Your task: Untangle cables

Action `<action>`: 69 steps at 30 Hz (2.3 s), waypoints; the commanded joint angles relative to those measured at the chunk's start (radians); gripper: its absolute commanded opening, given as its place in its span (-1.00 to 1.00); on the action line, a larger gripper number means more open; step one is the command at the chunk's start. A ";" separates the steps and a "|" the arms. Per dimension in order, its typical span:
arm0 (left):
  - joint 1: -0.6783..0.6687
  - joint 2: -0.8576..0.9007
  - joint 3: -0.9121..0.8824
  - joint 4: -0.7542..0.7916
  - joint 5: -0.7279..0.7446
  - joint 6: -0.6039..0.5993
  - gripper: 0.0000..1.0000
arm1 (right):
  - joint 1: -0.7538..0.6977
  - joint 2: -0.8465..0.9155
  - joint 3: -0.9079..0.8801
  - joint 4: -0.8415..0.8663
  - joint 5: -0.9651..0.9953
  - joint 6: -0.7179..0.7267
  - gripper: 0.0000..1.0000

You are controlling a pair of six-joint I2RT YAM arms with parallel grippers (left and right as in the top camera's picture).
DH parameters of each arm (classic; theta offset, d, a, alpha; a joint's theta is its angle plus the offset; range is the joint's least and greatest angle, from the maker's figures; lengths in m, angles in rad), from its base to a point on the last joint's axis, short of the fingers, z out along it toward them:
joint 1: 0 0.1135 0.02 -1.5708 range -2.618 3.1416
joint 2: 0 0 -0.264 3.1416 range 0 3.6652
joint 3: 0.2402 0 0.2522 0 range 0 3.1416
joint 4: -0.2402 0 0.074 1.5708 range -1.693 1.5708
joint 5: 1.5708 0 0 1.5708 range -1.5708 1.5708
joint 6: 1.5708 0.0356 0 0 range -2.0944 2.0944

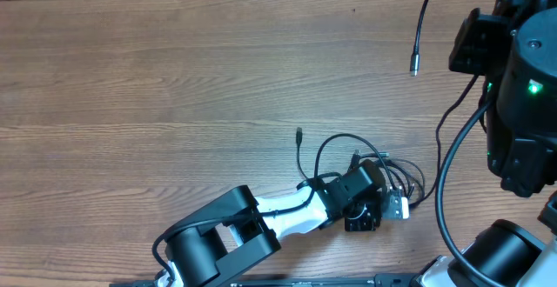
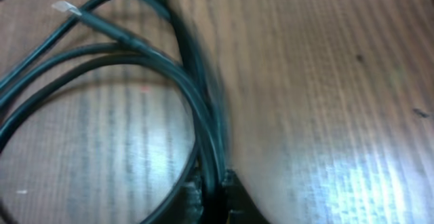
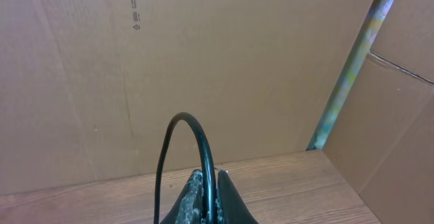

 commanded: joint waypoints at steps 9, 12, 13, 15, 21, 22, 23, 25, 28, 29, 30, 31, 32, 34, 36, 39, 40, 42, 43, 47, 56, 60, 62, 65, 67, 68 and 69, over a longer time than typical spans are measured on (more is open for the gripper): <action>0.000 -0.105 0.069 0.047 -0.500 -0.037 -0.92 | -0.002 0.003 0.003 -0.010 -0.001 0.003 -0.92; 0.004 -0.230 0.076 0.043 -0.652 -0.037 -0.92 | -0.002 0.003 0.003 -0.015 0.003 0.003 -0.92; 0.005 -0.251 0.076 0.040 -0.679 -0.037 -0.92 | -0.002 0.003 0.003 -0.016 0.003 0.003 -0.92; 0.012 -0.354 0.076 0.015 -0.794 -0.037 -0.92 | -0.002 0.003 0.003 -0.019 0.003 0.003 -0.92; 0.077 -0.632 0.076 -0.101 -1.024 -0.036 -0.92 | -0.002 0.003 0.003 -0.021 0.029 0.004 -0.92; 0.096 -0.669 0.076 -0.132 -1.025 -0.037 -0.91 | -0.002 0.003 0.003 -0.021 0.042 0.009 -0.92; 0.109 -0.694 0.076 -0.157 -1.025 -0.037 -0.91 | -0.002 0.003 0.003 -0.021 0.051 0.016 -0.92; 0.137 -0.742 0.076 -0.205 -1.025 -0.037 -0.91 | -0.003 0.002 0.003 -0.021 0.068 0.029 -0.92; 0.178 -0.798 0.076 -0.262 -1.034 -0.037 -0.92 | -0.006 0.002 0.003 -0.021 0.082 0.029 -0.92; 0.190 -0.813 0.076 -0.274 -1.045 -0.037 -0.92 | -0.010 0.001 0.003 -0.021 0.084 0.030 -0.92; 0.209 -0.833 0.076 -0.286 -1.070 -0.037 -0.92 | -0.022 0.001 0.003 -0.021 0.082 0.034 -0.92; 0.220 -0.845 0.076 -0.289 -1.089 -0.037 -0.92 | -0.036 0.001 0.003 -0.022 0.082 0.046 -0.92; 0.235 -0.859 0.076 -0.290 -1.120 -0.037 -0.92 | -0.056 0.001 0.003 -0.024 0.081 0.064 -0.93; 0.258 -0.878 0.076 -0.290 -1.165 -0.037 -0.91 | -0.111 0.002 0.003 -0.041 0.066 0.107 -0.92; 0.286 -0.896 0.076 -0.290 -1.211 -0.037 -0.91 | -0.177 0.002 0.003 -0.058 0.019 0.134 -0.92; 0.341 -0.927 0.076 -0.289 -1.281 -0.037 -0.92 | -0.314 0.007 0.003 -0.067 -0.105 0.139 -0.92; 0.360 -0.939 0.076 -0.289 -1.301 -0.038 -0.91 | -0.372 0.011 0.002 -0.065 -0.153 0.139 -0.92; 0.401 -0.962 0.076 -0.289 -1.327 -0.039 -0.91 | -0.475 0.017 -0.017 -0.054 -0.221 0.139 -0.92; 0.428 -0.978 0.076 -0.289 -1.337 -0.046 -0.91 | -0.523 0.019 -0.034 -0.043 -0.248 0.139 -0.92; 0.525 -1.027 0.076 -0.289 -1.341 -0.082 -0.91 | -0.738 0.020 -0.210 0.079 -0.354 0.127 -0.92; 0.653 -1.072 0.076 -0.289 -1.361 -0.081 -0.91 | -1.091 0.057 -0.696 0.445 -0.504 0.074 -0.93; 0.658 -1.072 0.076 -0.289 -1.377 -0.081 -0.92 | -1.178 0.100 -0.731 0.497 -0.567 0.074 -0.92; 0.658 -1.072 0.076 -0.289 -1.401 -0.080 -0.92 | -1.226 0.132 -0.731 0.505 -0.604 0.074 -0.92; 0.658 -1.072 0.076 -0.289 -1.432 -0.079 -0.91 | -1.281 0.174 -0.731 0.516 -0.655 0.074 -0.92; 0.658 -1.072 0.076 -0.290 -1.432 -0.079 -0.91 | -1.308 0.200 -0.731 0.522 -0.673 0.069 -0.92; 0.657 -1.072 0.076 -0.290 -1.431 -0.079 -0.92 | -1.317 0.209 -0.731 0.523 -0.685 0.061 -0.92; 0.657 -1.072 0.076 -0.289 -1.431 -0.079 -0.92 | -1.325 0.220 -0.731 0.524 -0.703 0.051 -0.92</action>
